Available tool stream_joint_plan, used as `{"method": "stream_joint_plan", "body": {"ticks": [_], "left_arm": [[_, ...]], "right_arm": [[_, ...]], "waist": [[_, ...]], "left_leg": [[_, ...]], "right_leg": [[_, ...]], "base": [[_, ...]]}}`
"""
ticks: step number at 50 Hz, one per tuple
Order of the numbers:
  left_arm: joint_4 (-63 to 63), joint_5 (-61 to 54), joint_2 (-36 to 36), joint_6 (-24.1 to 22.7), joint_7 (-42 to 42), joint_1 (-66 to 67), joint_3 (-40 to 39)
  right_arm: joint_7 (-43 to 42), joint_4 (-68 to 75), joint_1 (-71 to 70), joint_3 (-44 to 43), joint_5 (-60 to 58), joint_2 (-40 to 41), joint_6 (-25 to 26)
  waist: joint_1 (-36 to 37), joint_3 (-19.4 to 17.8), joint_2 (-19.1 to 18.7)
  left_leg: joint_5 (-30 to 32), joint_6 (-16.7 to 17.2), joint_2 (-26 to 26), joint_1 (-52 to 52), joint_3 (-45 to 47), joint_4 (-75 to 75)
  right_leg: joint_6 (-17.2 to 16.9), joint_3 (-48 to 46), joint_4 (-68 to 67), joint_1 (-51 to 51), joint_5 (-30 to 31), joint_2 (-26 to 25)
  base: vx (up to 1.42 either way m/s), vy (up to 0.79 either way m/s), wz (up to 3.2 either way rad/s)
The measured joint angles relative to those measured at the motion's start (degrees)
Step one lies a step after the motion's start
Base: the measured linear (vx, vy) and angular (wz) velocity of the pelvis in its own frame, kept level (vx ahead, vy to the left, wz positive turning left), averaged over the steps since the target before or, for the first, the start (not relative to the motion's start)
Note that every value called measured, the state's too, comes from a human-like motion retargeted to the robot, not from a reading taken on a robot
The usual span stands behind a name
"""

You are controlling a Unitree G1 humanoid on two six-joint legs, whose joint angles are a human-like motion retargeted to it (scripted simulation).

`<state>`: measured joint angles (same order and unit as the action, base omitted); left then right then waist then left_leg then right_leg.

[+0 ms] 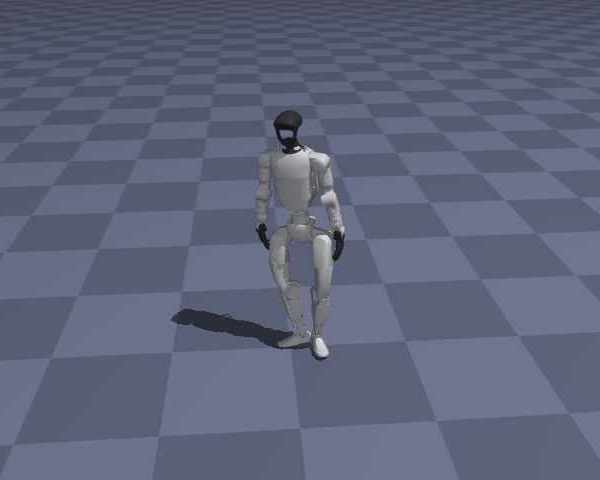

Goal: In place motions

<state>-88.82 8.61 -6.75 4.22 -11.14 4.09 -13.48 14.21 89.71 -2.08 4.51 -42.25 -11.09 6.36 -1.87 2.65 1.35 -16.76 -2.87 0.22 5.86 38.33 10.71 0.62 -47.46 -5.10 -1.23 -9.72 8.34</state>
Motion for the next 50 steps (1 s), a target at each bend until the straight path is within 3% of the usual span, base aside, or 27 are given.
{"method": "stream_joint_plan", "body": {"ticks": [5,9,15,24,28,30,33,36,39,43,46,47,48,50], "left_arm": [[-0.82,-0.91,-0.75,0.02,2.16,-0.66,-0.84],[0.0,-1.99,-0.04,-0.74,2.55,-0.47,-1.52],[-1.85,-3.93,1.67,-1.4,2.78,1.0,-4.11],[-5.22,-3.31,3.16,-1.58,3.43,1.15,-4.29],[-3.55,-2.9,2.65,-1.34,3.39,0.23,-3.41],[-2.88,-2.54,1.99,-1.02,3.29,-1.12,-1.22],[-1.97,-2.25,1.03,-0.97,3.46,-3.47,0.17],[-1.62,-2.2,-0.32,-0.63,3.31,-6.83,1.72],[-0.04,-2.8,-1.37,-0.6,3.36,-9.22,2.89],[2.99,-3.98,-2.15,-1.1,2.98,-10.73,4.17],[3.78,-3.84,-2.52,-1.29,2.75,-11.96,5.21],[3.6,-3.6,-2.6,-1.24,2.61,-12.52,5.6],[3.13,-3.2,-2.6,-1.09,2.35,-13.2,6.04],[2.1,-2.67,-1.39,-0.71,2.71,-13.91,6.54]], "right_arm": [[-1.43,0.44,1.23,-1.57,0.05,-0.55,-0.03],[-1.01,1.12,0.74,-1.82,0.04,-0.98,0.3],[-0.59,-2.14,-1.57,-1.01,-2.58,0.47,0.08],[6.5,-12.62,-1.43,-2.41,4.39,4.61,-5.91],[5.79,-13.83,-0.37,-1.98,4.88,4.45,-6.74],[4.73,-13.01,0.17,-3.24,3.88,3.83,-6.58],[2.87,-10.76,1.45,-3.93,2.63,2.88,-5.63],[1.22,-7.26,2.46,-5.65,2.81,2.4,-4.31],[0.34,-3.69,3.16,-6.96,4.87,2.46,-3.08],[0.8,-0.53,4.14,-7.66,6.98,2.67,-2.02],[0.94,0.13,5.53,-7.7,7.22,2.89,-1.98],[0.96,0.3,5.99,-7.63,7.21,2.92,-2.02],[1.05,0.55,6.3,-7.73,7.09,2.9,-1.98],[1.28,0.87,6.79,-8.54,5.95,2.85,-1.58]], "waist": [[-0.63,1.33,-1.57],[2.64,1.02,-2.23],[5.19,0.52,-1.53],[7.01,1.23,-0.8],[13.32,0.96,-1.68],[4.95,2.17,-4.3],[3.74,2.04,-7.85],[0.98,2.46,-8.69],[-2.48,2.01,-8.66],[-7.03,0.58,-7.1],[-8.93,-0.45,-4.09],[-8.21,-0.48,-3.19],[-6.67,-0.29,-2.75],[-6.08,-0.43,-2.58]], "left_leg": [[5.2,2.37,2.11,-1.1,7.46,-3.13],[15.17,1.74,1.25,-0.47,3.56,-7.15],[14.19,1.44,-0.34,-0.12,0.73,-8.24],[11.05,0.54,-1.37,0.14,1.04,-8.07],[10.79,-2.09,-0.69,1.0,6.4,-8.66],[9.17,-0.03,1.67,1.17,-4.13,-6.04],[8.87,-0.87,4.65,1.56,-7.79,-4.91],[8.79,-1.86,4.8,3.16,-12.65,-3.67],[9.62,-2.48,4.18,4.22,-17.6,-3.5],[10.78,-3.16,1.41,3.63,-22.6,-4.31],[11.0,-3.35,-2.4,1.63,-24.97,-4.93],[11.05,-3.27,-3.27,1.03,-24.81,-5.17],[11.06,-3.25,-3.55,0.8,-24.28,-5.29],[11.34,-3.45,-4.34,0.34,-25.97,-5.14]], "right_leg": [[-2.25,-13.24,0.9,3.65,-1.06,-1.15],[-3.43,-19.37,1.08,6.33,-1.38,-2.21],[-4.49,-22.22,0.89,8.08,-1.47,-1.89],[-5.35,-22.19,-0.43,8.1,-1.34,-0.91],[-2.52,-14.91,-4.52,7.56,0.13,-0.24],[-1.37,-22.62,-7.15,9.54,1.99,-0.77],[4.46,-16.82,-13.81,8.65,3.92,-0.39],[1.68,-0.48,-23.63,0.47,-0.66,1.73],[-1.39,14.96,-25.72,-7.18,-4.35,-1.81],[-1.9,30.83,-16.27,-11.24,-5.06,-9.58],[0.8,39.76,-8.67,-10.33,0.23,-11.41],[1.6,39.35,-7.71,-9.29,0.49,-11.08],[2.2,32.22,-8.01,-7.9,-0.92,-8.87],[1.49,29.51,-7.81,-7.1,-0.57,-7.45]], "base": [[-0.03,-0.04,2.65],[-0.03,-0.03,1.35],[-0.04,-0.07,0.42],[-0.02,-0.09,-0.08],[0.07,-0.11,-0.91],[0.06,-0.1,2.84],[0.04,-0.1,1.35],[0.01,-0.13,1.32],[-0.06,-0.17,1.46],[-0.04,-0.13,1.29],[0.05,-0.06,1.01],[0.09,0.02,0.01],[0.07,0.05,0.11],[0.05,0.08,0.28]]}}
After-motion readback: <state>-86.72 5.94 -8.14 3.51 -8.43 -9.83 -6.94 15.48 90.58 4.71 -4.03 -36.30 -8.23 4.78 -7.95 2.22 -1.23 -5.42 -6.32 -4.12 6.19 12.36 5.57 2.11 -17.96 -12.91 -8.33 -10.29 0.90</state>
